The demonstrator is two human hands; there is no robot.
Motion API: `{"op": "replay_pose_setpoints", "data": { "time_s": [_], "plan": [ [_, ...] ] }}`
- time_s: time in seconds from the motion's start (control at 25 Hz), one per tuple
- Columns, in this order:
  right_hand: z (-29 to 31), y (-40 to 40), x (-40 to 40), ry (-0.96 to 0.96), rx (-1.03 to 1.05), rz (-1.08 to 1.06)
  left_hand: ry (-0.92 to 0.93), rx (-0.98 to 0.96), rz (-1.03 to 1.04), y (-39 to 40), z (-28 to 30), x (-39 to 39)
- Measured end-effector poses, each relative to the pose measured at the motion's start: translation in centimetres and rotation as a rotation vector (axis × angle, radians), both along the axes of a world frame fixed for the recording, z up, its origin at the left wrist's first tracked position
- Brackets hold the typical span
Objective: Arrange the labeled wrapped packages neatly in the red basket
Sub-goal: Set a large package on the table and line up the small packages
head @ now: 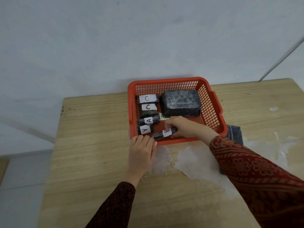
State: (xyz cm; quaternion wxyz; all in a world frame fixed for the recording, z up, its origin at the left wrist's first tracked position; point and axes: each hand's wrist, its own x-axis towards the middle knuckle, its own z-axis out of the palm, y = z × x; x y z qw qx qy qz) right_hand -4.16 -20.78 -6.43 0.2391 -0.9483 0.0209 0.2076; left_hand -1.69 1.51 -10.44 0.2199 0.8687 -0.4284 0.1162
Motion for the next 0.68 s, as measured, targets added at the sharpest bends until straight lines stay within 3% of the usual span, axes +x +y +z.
{"op": "replay_pose_setpoints", "data": {
  "time_s": [0.2, 0.68],
  "plan": [
    [-1.1, 2.3, 1.6, 0.058, 0.098, 0.022, -0.020, 0.005, 0.007, 0.0, 0.0, 0.0],
    [-2.2, 2.5, 1.7, 0.030, 0.104, -0.090, -0.002, -0.013, -0.001, 0.0, -0.1, -0.2]
  ]
}}
